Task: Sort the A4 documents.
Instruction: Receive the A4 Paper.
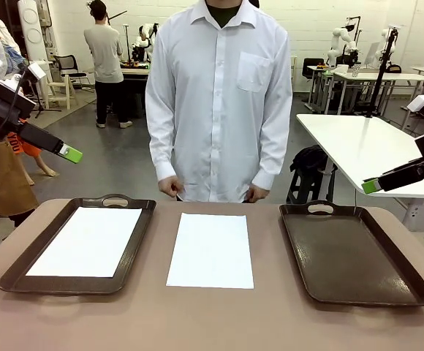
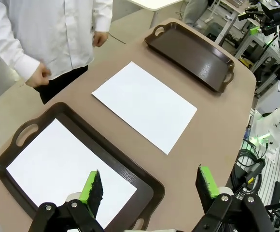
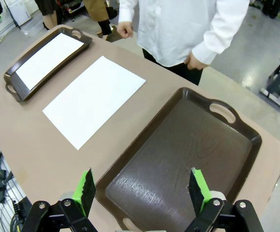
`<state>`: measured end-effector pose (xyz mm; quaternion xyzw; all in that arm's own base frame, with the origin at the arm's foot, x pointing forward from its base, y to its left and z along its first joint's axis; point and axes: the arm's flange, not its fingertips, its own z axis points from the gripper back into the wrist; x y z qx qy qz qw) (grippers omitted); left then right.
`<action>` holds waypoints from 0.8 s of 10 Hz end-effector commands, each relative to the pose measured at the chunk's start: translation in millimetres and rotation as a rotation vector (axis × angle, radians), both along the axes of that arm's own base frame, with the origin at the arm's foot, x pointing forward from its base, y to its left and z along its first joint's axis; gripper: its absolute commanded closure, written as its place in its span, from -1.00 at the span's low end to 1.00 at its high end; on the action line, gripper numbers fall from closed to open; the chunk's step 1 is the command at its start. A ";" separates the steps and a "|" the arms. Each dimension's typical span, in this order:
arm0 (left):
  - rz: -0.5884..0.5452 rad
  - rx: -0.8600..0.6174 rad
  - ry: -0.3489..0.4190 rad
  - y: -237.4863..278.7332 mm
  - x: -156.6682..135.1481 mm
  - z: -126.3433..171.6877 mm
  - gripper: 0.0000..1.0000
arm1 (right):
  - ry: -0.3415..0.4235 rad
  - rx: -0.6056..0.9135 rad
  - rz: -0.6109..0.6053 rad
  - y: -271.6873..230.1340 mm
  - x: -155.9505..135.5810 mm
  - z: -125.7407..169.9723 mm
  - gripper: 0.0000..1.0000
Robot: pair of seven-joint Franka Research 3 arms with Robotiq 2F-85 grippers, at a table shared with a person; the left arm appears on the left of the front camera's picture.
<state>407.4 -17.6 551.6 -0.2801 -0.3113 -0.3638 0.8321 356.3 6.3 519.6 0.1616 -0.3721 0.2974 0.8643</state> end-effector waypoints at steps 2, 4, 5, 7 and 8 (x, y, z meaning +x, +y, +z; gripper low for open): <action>-0.012 -0.006 -0.005 0.8 -1.4 0.0 -1.00 | 0.002 0.001 0.001 0.1 0.2 -0.6 -1.00; -0.012 -0.006 -0.005 0.8 -1.4 0.0 -1.00 | 0.002 0.001 0.001 0.1 0.2 -0.6 -1.00; -0.012 -0.006 -0.005 0.8 -1.4 0.0 -1.00 | 0.002 0.001 0.001 0.1 0.2 -0.6 -1.00; -0.012 -0.006 -0.005 0.8 -1.4 0.0 -1.00 | 0.002 0.001 0.001 0.1 0.2 -0.6 -1.00; -0.012 -0.006 -0.005 0.8 -1.4 0.0 -1.00 | 0.002 0.001 0.001 0.1 0.2 -0.6 -1.00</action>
